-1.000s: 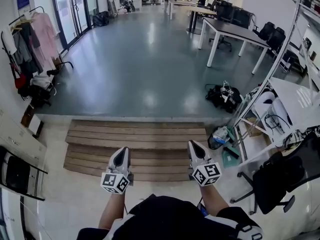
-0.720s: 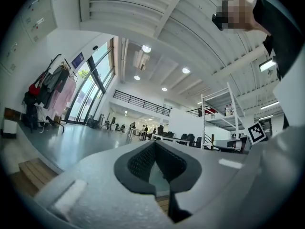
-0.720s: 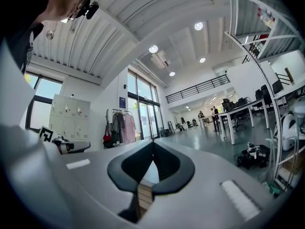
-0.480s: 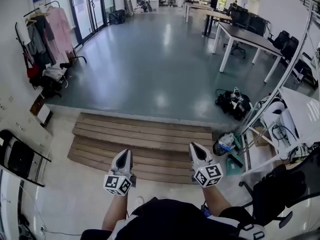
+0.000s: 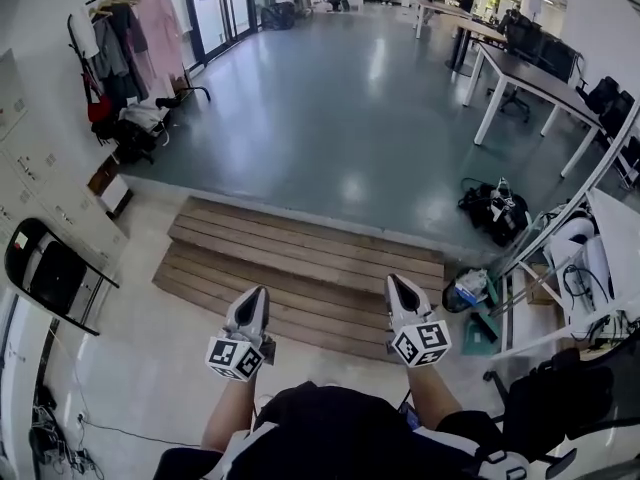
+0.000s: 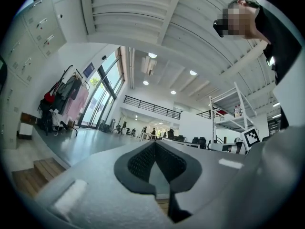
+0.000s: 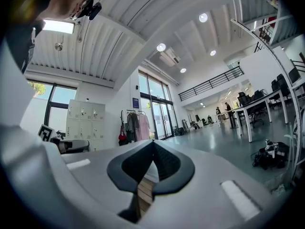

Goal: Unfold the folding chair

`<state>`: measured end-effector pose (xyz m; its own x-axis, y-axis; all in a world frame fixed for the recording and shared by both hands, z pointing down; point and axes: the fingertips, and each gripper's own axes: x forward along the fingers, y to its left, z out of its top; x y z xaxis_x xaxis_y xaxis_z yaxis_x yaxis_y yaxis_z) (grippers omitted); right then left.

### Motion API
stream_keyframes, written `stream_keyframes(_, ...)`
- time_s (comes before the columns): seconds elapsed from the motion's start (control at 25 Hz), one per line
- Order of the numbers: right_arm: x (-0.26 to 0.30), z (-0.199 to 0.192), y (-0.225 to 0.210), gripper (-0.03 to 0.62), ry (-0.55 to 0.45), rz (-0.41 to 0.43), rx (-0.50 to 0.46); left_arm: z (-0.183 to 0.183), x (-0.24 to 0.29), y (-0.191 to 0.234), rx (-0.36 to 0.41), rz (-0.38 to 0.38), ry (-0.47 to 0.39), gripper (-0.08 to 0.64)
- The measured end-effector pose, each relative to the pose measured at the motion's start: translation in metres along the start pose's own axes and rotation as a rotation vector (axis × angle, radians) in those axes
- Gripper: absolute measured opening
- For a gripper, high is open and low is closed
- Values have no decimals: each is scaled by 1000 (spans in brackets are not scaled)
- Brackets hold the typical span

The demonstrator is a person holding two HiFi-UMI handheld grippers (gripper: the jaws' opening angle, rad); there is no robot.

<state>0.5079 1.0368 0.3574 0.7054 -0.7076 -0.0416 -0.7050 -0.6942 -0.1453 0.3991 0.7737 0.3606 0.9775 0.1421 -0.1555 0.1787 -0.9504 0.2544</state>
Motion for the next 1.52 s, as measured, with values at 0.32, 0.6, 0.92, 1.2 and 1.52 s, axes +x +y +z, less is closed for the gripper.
stream_keyframes(0.32,25,-14,39,5,33,72,0,1,-33,32,-6,64,17,0)
stream_keyframes(0.6,58,-27,92,5,57,151,9,16,-77,83,31,172,16,2)
stream_keyframes(0.92,113,-36,161,6,72,282,33,51,-142,134,85,319,-21,2)
stream_keyframes(1.2,153,-45,249,6,93,441,8,70,-218,179,69,485,-72,0)
stream_keyframes(1.52,180,-57,327,6,114,571,0,85,-289,216,76,636,-113,0)
